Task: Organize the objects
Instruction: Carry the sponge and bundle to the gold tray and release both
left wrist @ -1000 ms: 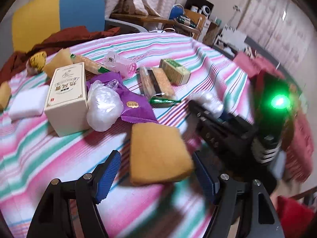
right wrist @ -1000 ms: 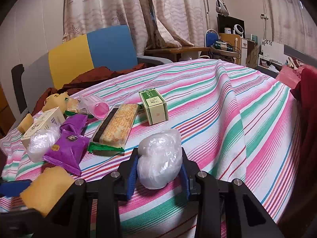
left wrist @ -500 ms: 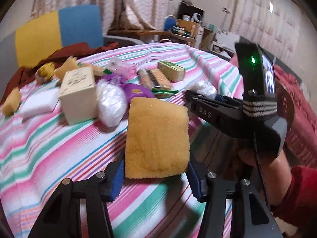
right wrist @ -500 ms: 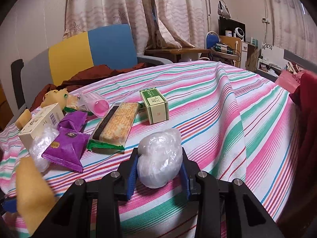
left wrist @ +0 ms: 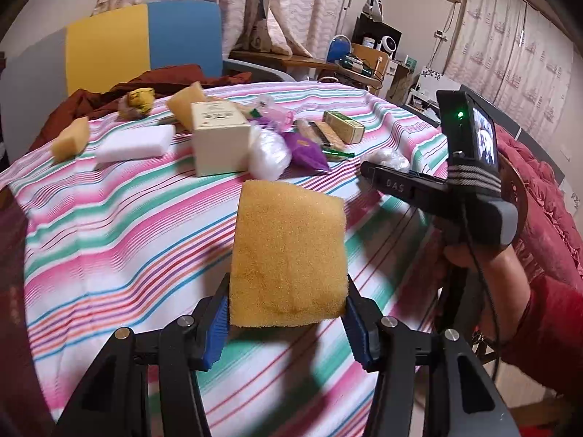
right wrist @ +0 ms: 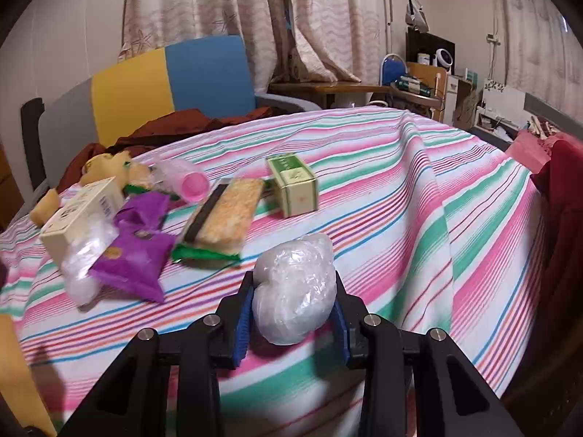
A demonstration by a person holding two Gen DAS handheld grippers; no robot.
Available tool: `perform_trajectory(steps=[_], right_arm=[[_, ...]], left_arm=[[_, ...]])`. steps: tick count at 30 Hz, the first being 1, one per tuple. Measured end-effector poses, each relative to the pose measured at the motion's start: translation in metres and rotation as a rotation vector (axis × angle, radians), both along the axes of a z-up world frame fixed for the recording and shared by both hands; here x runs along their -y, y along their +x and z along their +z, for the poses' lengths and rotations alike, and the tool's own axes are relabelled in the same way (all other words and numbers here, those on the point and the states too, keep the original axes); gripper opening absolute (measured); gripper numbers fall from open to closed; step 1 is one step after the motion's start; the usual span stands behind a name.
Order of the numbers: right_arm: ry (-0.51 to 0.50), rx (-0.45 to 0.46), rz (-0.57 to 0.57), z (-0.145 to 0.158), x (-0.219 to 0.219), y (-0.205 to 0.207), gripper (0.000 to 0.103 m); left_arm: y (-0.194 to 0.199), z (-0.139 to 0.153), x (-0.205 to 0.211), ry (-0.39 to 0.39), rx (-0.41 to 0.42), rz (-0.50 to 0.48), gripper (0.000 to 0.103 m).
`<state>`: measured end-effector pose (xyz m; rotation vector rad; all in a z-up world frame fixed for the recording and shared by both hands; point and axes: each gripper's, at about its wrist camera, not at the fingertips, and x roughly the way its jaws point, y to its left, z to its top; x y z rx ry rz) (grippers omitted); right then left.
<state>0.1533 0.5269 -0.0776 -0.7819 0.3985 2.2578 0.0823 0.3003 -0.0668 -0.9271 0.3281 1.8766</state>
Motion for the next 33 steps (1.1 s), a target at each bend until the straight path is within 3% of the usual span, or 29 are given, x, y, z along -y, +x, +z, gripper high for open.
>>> perform_trajectory(steps=[12,22,28,33], right_arm=[[-0.096,-0.069,0.247,0.036,0.079,-0.02,0.037],[-0.127,-0.101,0.523,0.061,0.179,-0.054,0.038],[-0.14,-0.126,0.688,0.076,0.245,-0.078,0.038],[-0.156,-0.095,0.816,0.075,0.298,-0.103,0.038]], left_arm=[[-0.011,0.022,0.064,0.048,-0.038,0.105,0.055],[-0.042,0.038,0.158,0.1,-0.018,0.331,0.055],[-0.064,0.043,0.218,0.093,-0.037,0.481,0.055],[-0.083,0.034,0.26,0.064,-0.028,0.6,0.055]])
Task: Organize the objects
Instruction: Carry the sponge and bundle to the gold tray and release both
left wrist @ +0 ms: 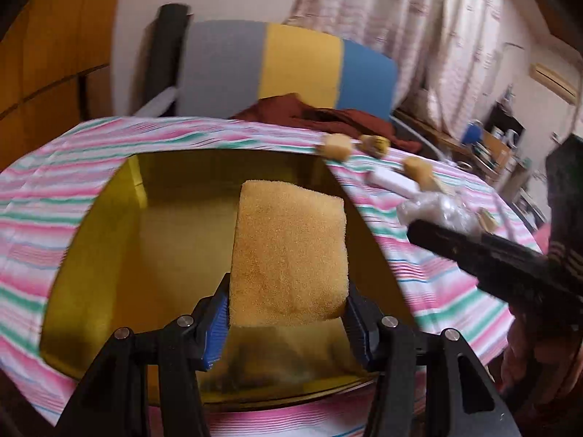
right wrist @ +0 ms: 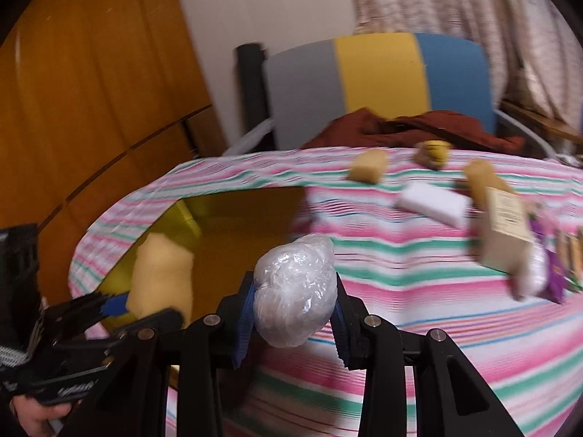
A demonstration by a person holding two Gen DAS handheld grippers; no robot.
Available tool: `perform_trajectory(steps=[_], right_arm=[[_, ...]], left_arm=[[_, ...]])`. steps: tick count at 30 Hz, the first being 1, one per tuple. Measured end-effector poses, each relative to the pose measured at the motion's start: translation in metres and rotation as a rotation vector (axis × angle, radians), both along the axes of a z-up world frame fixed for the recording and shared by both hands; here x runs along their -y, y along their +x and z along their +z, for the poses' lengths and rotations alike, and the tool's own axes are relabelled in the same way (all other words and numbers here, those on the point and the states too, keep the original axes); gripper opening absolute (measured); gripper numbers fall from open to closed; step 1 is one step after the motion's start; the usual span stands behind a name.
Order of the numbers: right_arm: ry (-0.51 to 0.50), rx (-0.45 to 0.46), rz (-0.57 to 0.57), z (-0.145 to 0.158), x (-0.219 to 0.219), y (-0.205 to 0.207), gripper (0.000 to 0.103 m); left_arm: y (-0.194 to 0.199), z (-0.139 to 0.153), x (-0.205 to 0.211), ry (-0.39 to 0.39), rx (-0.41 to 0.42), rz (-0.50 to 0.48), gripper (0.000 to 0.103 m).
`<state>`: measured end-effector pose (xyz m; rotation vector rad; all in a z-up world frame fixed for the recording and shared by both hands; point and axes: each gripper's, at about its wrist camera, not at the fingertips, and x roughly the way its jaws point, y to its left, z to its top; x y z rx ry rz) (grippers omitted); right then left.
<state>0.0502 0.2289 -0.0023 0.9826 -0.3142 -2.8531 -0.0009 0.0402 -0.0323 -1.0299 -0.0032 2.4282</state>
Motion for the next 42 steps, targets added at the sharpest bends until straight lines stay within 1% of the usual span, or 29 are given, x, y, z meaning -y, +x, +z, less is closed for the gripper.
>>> perform_trajectory(steps=[3,6,8,9,10,11,12,13,15,18,22,26,29,34,42], right_arm=[[-0.002,0.032,0.057,-0.007,0.027,-0.014,0.038],[-0.029,0.063,0.105,-0.016,0.05,-0.028,0.038],[-0.041,0.075,0.136,-0.02,0.061,-0.036,0.039],[-0.046,0.081,0.151,-0.021,0.068,-0.039,0.044],[-0.05,0.082,0.161,-0.022,0.073,-0.041,0.053],[-0.059,0.079,0.169,-0.022,0.077,-0.04,0.059],[-0.071,0.073,0.17,-0.022,0.079,-0.039,0.073],[-0.08,0.064,0.168,-0.02,0.079,-0.035,0.08],[-0.086,0.048,0.17,-0.019,0.078,-0.032,0.08],[-0.076,0.042,0.152,-0.019,0.073,-0.028,0.081],[-0.109,0.052,0.11,-0.021,0.06,-0.023,0.081],[-0.123,0.052,0.078,-0.022,0.05,-0.018,0.081],[-0.128,0.036,0.057,-0.019,0.042,-0.014,0.081],[-0.129,0.017,0.025,-0.015,0.033,-0.009,0.082],[-0.137,0.007,-0.022,-0.013,0.019,-0.004,0.082]], left_arm=[[-0.009,-0.009,0.019,-0.024,0.024,0.063,0.055],[-0.022,-0.023,0.034,-0.043,0.086,0.116,0.056],[-0.027,-0.029,0.044,-0.037,0.119,0.154,0.056],[-0.029,-0.031,0.048,-0.029,0.13,0.17,0.057],[-0.03,-0.03,0.05,-0.026,0.128,0.181,0.058],[-0.03,-0.029,0.051,-0.023,0.126,0.193,0.058],[-0.03,-0.028,0.052,-0.015,0.124,0.199,0.058],[-0.03,-0.027,0.053,-0.004,0.12,0.205,0.059],[-0.029,-0.025,0.057,0.015,0.111,0.23,0.059],[-0.028,-0.023,0.06,0.006,0.111,0.258,0.061],[-0.029,-0.021,0.058,-0.003,0.102,0.259,0.068],[-0.025,-0.015,0.054,-0.027,0.058,0.273,0.07],[-0.02,-0.008,0.052,-0.024,0.019,0.274,0.07],[-0.014,-0.002,0.046,0.039,0.02,0.245,0.07],[-0.002,0.003,0.022,0.046,0.001,0.162,0.07]])
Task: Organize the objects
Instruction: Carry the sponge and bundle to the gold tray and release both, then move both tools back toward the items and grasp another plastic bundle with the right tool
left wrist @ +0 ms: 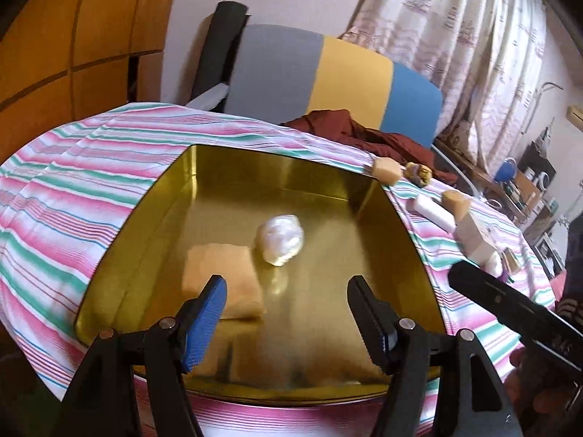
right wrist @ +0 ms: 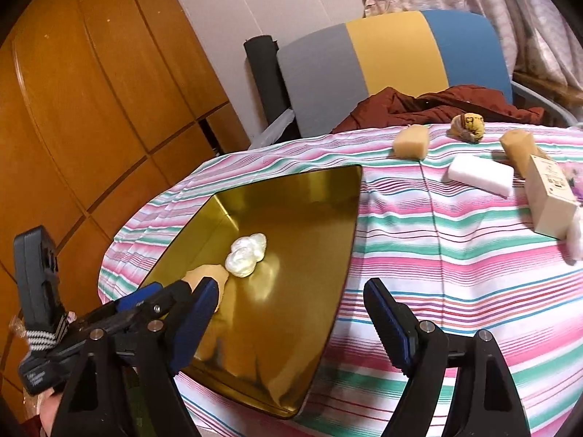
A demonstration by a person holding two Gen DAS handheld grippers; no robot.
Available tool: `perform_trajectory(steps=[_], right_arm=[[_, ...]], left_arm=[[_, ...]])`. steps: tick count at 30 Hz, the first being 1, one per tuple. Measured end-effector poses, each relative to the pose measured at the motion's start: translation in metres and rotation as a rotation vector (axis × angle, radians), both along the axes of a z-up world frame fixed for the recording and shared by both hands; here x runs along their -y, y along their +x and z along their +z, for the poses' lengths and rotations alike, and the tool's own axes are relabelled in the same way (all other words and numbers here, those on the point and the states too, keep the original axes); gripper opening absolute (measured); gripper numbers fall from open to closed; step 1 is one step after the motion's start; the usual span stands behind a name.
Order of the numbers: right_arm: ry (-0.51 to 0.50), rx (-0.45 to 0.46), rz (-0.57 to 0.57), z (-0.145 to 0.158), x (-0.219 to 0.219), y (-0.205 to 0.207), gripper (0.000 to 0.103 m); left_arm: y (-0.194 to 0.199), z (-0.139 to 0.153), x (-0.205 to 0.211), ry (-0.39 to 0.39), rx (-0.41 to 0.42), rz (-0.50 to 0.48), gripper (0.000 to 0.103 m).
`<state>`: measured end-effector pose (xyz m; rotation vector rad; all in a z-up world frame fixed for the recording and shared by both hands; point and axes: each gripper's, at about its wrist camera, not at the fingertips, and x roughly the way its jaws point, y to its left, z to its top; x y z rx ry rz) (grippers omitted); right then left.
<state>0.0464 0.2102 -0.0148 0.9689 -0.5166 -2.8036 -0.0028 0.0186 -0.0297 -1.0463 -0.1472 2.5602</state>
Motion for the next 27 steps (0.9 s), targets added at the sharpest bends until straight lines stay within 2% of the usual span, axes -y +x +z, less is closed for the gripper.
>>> perform_trajectory(steps=[10,27], right_arm=[[0.023,-0.006,-0.078,0.003,-0.032,0.01,0.082],[0.104,0.06,-0.256,-0.012,-0.129,0.034,0.082]], left_arm=[[0.02,0.013,-0.026,0.013,-0.06,-0.105,0.07],[0.044,0.025,-0.1,0.034,-0.055,-0.284,0.07]])
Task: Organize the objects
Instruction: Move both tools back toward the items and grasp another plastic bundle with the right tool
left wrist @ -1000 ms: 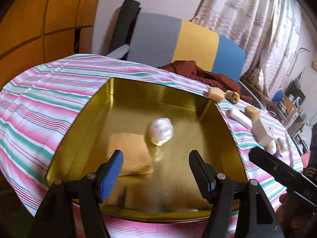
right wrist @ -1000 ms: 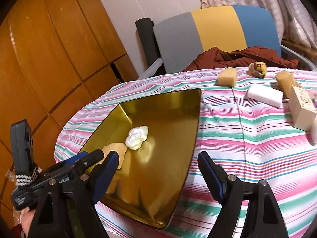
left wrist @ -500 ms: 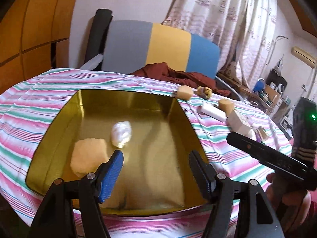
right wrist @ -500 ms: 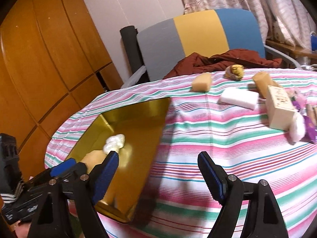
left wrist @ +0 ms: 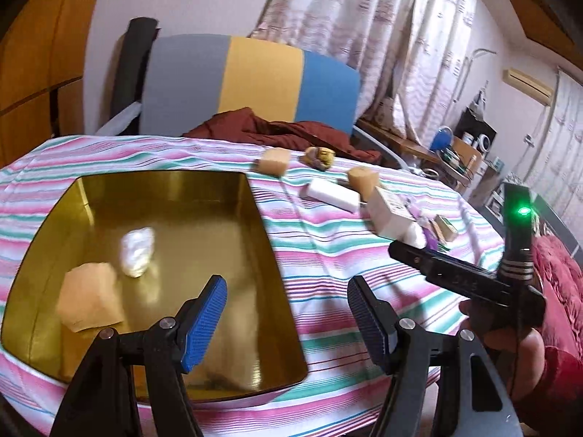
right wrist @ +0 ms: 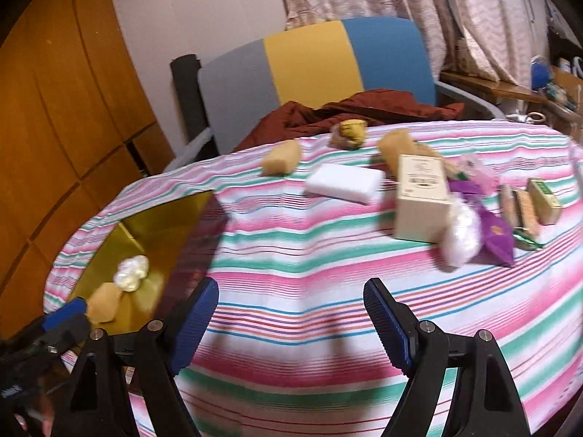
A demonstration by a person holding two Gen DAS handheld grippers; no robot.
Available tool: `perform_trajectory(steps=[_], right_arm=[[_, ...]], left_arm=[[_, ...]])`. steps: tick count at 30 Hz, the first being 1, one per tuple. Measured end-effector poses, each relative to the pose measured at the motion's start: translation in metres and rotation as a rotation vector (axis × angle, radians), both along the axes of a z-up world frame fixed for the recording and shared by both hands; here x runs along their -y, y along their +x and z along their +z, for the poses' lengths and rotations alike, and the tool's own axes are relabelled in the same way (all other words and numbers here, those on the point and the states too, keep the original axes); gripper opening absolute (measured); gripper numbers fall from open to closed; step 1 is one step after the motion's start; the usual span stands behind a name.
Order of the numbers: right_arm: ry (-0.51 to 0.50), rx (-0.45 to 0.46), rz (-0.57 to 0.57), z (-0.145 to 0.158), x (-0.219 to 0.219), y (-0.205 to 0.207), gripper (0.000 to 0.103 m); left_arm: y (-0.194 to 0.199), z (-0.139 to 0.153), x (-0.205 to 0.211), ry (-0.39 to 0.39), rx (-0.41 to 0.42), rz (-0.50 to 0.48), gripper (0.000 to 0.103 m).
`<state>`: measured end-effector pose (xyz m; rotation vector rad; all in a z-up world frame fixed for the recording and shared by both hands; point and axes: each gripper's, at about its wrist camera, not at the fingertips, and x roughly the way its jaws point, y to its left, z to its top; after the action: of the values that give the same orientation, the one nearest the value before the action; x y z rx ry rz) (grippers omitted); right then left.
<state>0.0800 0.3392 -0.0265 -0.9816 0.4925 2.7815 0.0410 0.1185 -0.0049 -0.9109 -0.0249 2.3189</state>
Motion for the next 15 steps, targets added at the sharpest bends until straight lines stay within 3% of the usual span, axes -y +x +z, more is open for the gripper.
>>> perform_trajectory(steps=[10,15], right_arm=[[-0.009,0.068,-0.173,-0.031,-0.077,0.009,0.077],[-0.014,0.066,-0.195,-0.037,-0.101,0.002,0.074]], left_arm=[[0.015,-0.001,-0.038,-0.036,0.014,-0.099,0.07],[0.016,-0.005,-0.053,-0.054,0.04,-0.12,0.07]])
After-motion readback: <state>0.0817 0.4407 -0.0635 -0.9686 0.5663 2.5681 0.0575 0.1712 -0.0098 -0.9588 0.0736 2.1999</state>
